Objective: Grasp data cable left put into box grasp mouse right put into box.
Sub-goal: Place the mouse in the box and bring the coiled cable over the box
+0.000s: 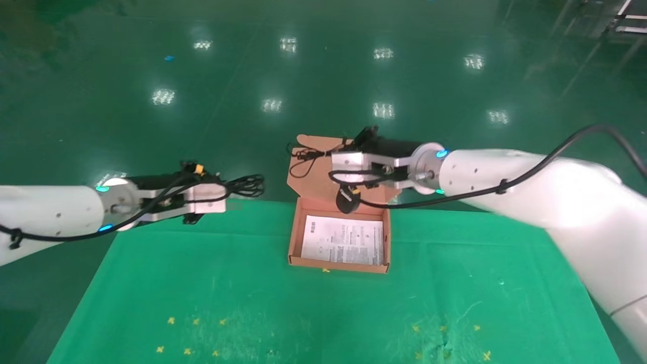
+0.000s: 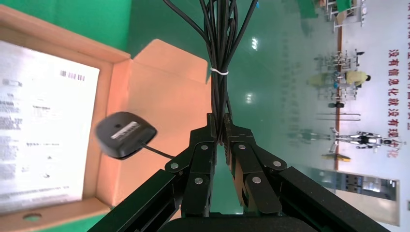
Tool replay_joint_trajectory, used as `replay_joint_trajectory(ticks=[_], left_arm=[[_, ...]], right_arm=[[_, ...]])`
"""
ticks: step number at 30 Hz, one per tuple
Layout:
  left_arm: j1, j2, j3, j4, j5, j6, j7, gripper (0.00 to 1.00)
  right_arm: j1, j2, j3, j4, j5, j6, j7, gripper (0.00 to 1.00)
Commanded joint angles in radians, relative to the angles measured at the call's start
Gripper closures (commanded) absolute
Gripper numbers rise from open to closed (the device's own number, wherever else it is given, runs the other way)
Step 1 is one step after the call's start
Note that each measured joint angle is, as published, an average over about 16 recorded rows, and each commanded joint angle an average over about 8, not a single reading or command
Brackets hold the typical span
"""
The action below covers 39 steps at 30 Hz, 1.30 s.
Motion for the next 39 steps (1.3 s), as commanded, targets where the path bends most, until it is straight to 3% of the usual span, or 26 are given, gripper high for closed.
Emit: replay_joint_trajectory(ticks=[1, 11, 24, 32, 33, 39], left_arm=[[0.010, -0.022, 0.001, -0.016, 0.006, 0.012, -0.009, 1.00], [0.020, -0.042, -0.001, -0.047, 0.020, 0.021, -0.029, 1.00], [0.022, -0.043, -0.001, -0.054, 0.027, 0.023, -0.039, 1.00], [0.023, -0.042, 0.000, -0.056, 0.027, 0.024, -0.040, 1.00], [0.024, -0.041, 0.001, -0.056, 0.027, 0.024, -0.039, 1.00], [0.026, -0.020, 0.009, -0.061, 0.024, 0.022, -0.032, 1.00]], right_arm=[[-0.008, -0.018, 0.001, -0.028, 0.016, 0.007, -0.020, 1.00], [-0.050, -0.097, 0.053, -0.166, 0.160, 0.041, -0.103, 1.00], [-0.094, -0.114, 0.084, -0.313, 0.305, 0.064, -0.134, 0.98], [-0.097, -0.110, 0.070, -0.338, 0.327, 0.059, -0.152, 0.04], [-0.098, -0.108, 0.068, -0.336, 0.329, 0.059, -0.151, 0.00], [-0.101, -0.098, 0.050, -0.327, 0.328, 0.058, -0.131, 0.00]])
